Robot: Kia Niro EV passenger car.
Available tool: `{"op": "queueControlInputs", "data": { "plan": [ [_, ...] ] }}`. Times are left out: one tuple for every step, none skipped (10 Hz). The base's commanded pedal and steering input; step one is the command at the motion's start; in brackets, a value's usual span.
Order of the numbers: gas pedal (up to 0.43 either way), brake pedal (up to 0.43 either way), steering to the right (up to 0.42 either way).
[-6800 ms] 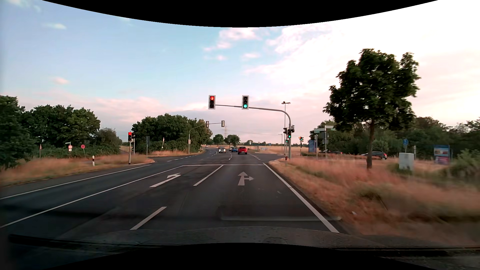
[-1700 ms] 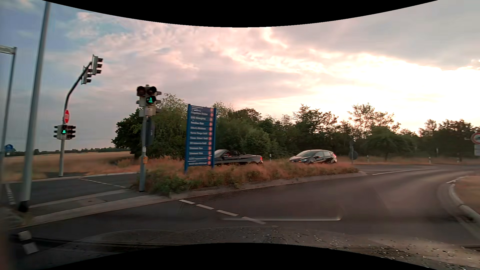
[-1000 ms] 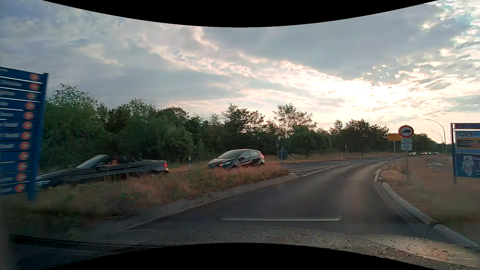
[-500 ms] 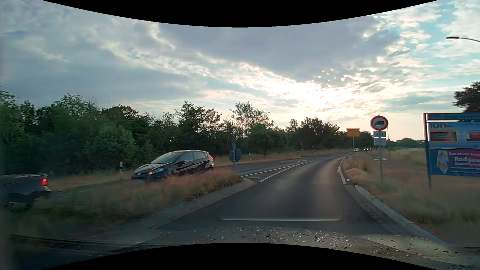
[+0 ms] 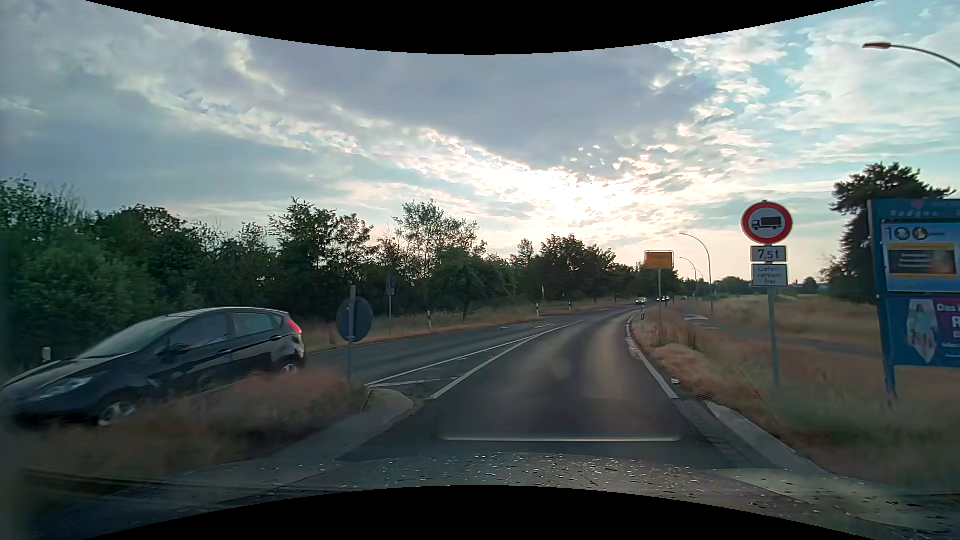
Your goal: Follow the waypoints while adhering to traffic rules and regulations
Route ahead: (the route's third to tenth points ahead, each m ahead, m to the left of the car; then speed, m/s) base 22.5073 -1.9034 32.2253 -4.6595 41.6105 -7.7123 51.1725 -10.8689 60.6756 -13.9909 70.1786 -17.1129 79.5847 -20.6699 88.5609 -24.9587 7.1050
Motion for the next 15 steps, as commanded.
{"op": "queueControlInputs", "data": {
  "plan": [
    [0.287,0.0,0.124],
    [0.287,0.0,0.117],
    [0.287,0.0,0.109],
    [0.287,0.0,0.1],
    [0.287,0.0,0.086],
    [0.287,0.0,0.073],
    [0.287,0.0,0.061],
    [0.287,0.0,0.05],
    [0.287,0.0,0.04],
    [0.287,0.0,0.033],
    [0.287,0.0,0.028],
    [0.287,0.0,0.025],
    [0.287,0.0,0.025],
    [0.28,0.0,0.025],
    [0.268,0.0,0.024]
  ]
}}
